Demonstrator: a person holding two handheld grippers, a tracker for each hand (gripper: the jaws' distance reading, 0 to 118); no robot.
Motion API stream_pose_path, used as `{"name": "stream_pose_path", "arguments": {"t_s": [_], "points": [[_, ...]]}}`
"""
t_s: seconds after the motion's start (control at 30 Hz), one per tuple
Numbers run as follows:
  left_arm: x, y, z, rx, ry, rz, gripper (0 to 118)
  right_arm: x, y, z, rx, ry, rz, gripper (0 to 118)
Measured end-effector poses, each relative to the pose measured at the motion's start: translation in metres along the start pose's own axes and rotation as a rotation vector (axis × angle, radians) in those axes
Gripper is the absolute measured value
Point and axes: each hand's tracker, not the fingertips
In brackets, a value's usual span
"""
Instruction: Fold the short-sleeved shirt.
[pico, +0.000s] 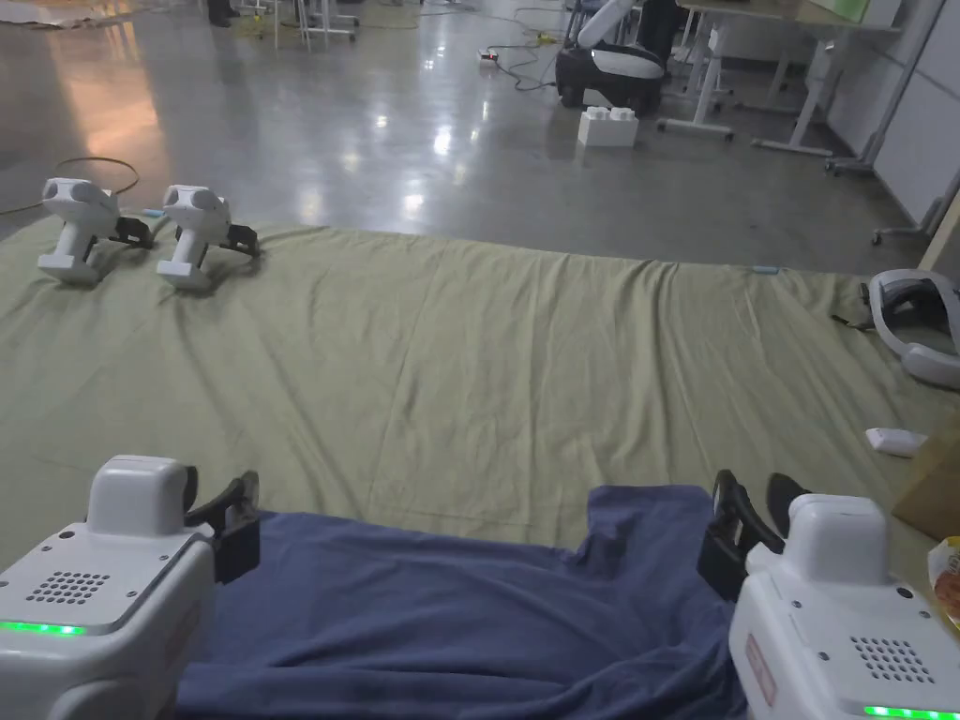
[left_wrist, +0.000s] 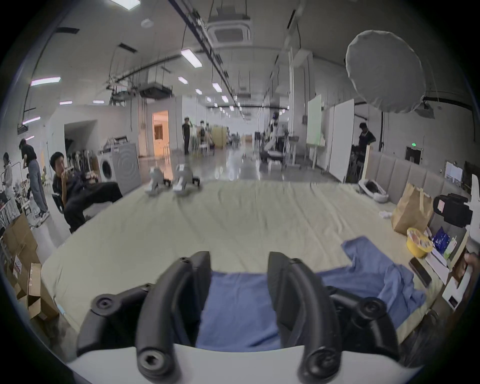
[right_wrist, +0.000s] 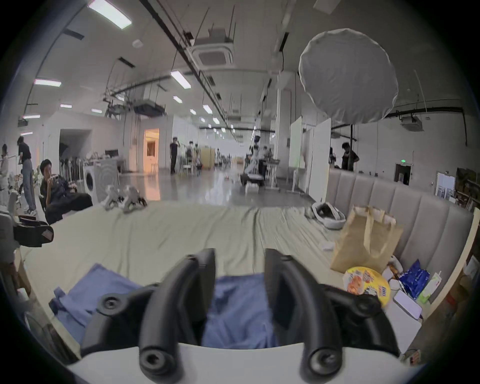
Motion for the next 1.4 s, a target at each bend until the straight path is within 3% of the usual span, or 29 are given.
{"name": "stream_pose_path", "arguments": {"t_s": [0.07, 0.17, 0.23, 0.43, 0.87, 0.93, 0.97, 1.0, 1.07, 1.4], "points": [[0.006, 0.005, 0.001, 0.031, 0.004, 0.009, 26, -0.008, 0.003, -0.001, 0.028, -0.009, -0.002, 14], [0.014, 0.008, 0.006, 0.079, -0.016, 0.020, 5, -0.016, 0.004, -0.001, 0.086, -0.012, 0.001, 9], [0.015, 0.008, 0.007, 0.083, -0.012, 0.013, 2, -0.020, 0.003, -0.001, 0.096, -0.011, 0.012, 8], [0.009, -0.003, -0.002, 0.020, -0.025, -0.021, 2, -0.018, -0.002, -0.007, 0.064, -0.008, -0.013, 8], [-0.089, -0.040, -0.180, -0.589, -0.088, 0.145, 3, -0.006, -0.036, -0.042, -0.133, 0.001, -0.001, 8], [-0.094, -0.041, -0.205, -0.640, -0.072, 0.122, 11, -0.005, -0.042, -0.046, -0.154, -0.002, 0.006, 8], [-0.096, -0.042, -0.219, -0.671, -0.072, 0.114, 22, -0.005, -0.045, -0.049, -0.166, -0.005, 0.013, 8], [-0.097, -0.043, -0.232, -0.699, -0.087, 0.115, 34, -0.004, -0.047, -0.051, -0.178, -0.003, 0.018, 8], [-0.098, -0.046, -0.249, -0.754, -0.097, 0.138, 72, -0.003, -0.051, -0.053, -0.197, -0.007, 0.027, 8], [-0.081, -0.062, -0.290, -0.838, -0.021, 0.010, 71, 0.009, -0.067, -0.065, -0.278, -0.039, 0.045, 8]]}}
